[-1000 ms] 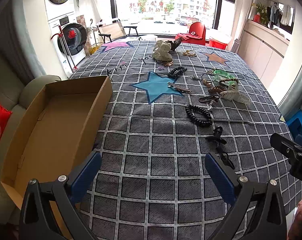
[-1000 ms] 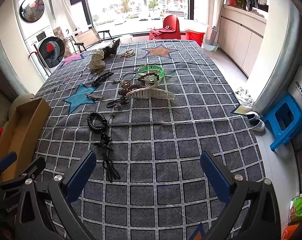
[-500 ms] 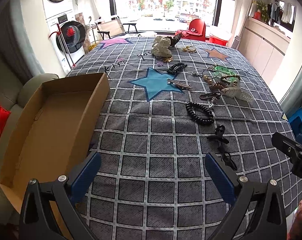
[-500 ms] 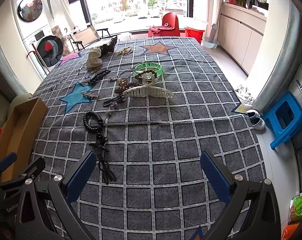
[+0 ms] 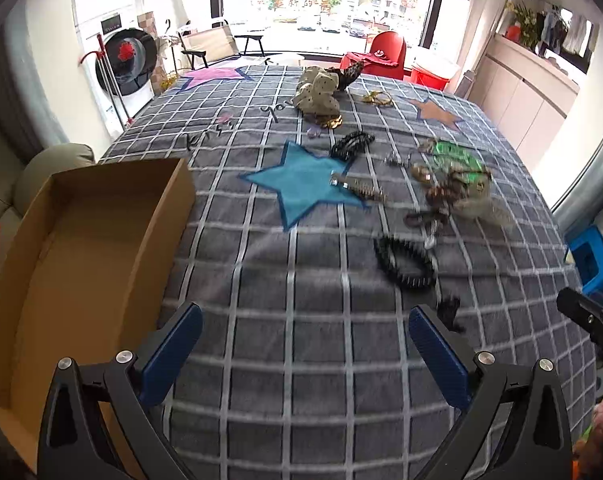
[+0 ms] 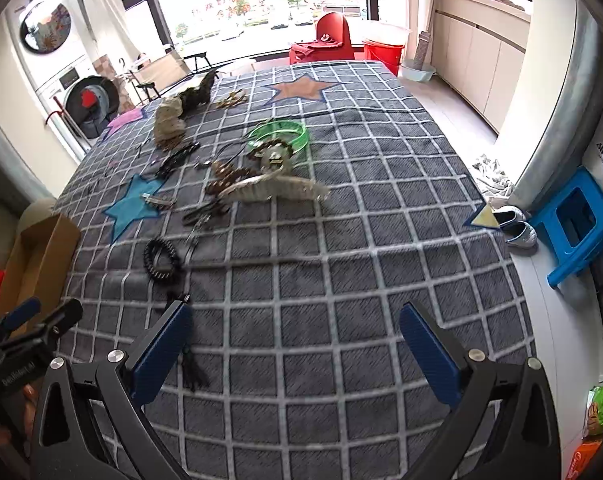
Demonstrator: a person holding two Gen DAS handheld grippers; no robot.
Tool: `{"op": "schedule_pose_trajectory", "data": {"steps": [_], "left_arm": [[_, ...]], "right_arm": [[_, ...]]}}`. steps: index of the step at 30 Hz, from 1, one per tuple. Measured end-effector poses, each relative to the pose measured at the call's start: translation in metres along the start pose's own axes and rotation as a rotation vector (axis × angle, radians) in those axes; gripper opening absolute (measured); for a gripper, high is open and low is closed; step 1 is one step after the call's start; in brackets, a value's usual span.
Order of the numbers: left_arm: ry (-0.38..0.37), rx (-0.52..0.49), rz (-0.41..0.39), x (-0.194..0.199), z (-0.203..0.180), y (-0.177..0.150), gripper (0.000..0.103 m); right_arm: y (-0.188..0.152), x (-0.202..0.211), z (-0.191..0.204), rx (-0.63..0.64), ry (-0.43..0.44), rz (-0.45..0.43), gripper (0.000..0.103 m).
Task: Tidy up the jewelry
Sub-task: 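Reach the right tool to the clear claw clip and close on it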
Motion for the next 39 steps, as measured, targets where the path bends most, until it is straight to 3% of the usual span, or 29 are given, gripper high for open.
{"op": "schedule_pose_trajectory", "data": {"steps": [7, 13, 15, 19, 21, 25, 26, 27, 28, 34, 35, 37, 39], "left_arm": [[-0.05, 0.03, 0.015, -0.025, -0.011, 0.037, 0.103], [-0.091, 0.052, 0.082, -0.063, -0.021, 0.057, 0.103], [-0.104, 0.061, 0.103, -0.074, -0.025, 0.062, 0.094], [-0.126, 0.084, 0.113, -0.09, -0.032, 0.074, 0.094], [-0.138, 0.091, 0.11, -0.096, -0.037, 0.081, 0.084], [-0.15, 0.106, 0.134, -0.109, -0.044, 0.091, 0.083], [-0.146, 0.106, 0.134, -0.112, -0.046, 0.092, 0.08], [-0.144, 0.106, 0.135, -0.114, -0.047, 0.093, 0.071], [-0.145, 0.104, 0.144, -0.117, -0.049, 0.094, 0.069], [-0.082, 0.069, 0.116, -0.12, -0.062, 0.099, 0.066], [-0.073, 0.061, 0.11, -0.12, -0.065, 0.099, 0.058], [-0.062, 0.038, 0.099, -0.119, -0.07, 0.098, 0.049], [-0.071, 0.025, 0.093, -0.117, -0.073, 0.097, 0.029]], "right_arm": [[0.04, -0.019, -0.02, -0.04, 0.032, 0.01, 0.103], [0.065, -0.053, -0.027, -0.048, 0.081, 0.056, 0.103], [0.072, -0.065, -0.028, -0.053, 0.094, 0.071, 0.103], [0.085, -0.083, -0.027, -0.051, 0.128, 0.082, 0.099], [0.092, -0.094, -0.025, -0.06, 0.151, 0.093, 0.098], [0.1, -0.111, -0.02, -0.074, 0.167, 0.119, 0.085], [0.101, -0.115, -0.02, -0.077, 0.168, 0.128, 0.083], [0.102, -0.12, -0.019, -0.077, 0.164, 0.137, 0.079], [0.102, -0.124, -0.019, -0.076, 0.156, 0.144, 0.076], [0.1, -0.137, -0.018, -0.056, 0.11, 0.165, 0.064], [0.1, -0.137, -0.017, -0.049, 0.1, 0.163, 0.062], [0.099, -0.136, -0.018, -0.05, 0.096, 0.162, 0.047], [0.097, -0.134, -0.02, -0.067, 0.118, 0.161, 0.035]]}}
Point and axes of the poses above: each gripper's, at about its wrist camera, not at the fingertips, and x roughly against the way its jaws point, z to its left, y to its top, the point moved 3 cm from there along -x, roughly the way its jaws point, and after that the axes turned 12 degrees about y, right-handed, at the moved point
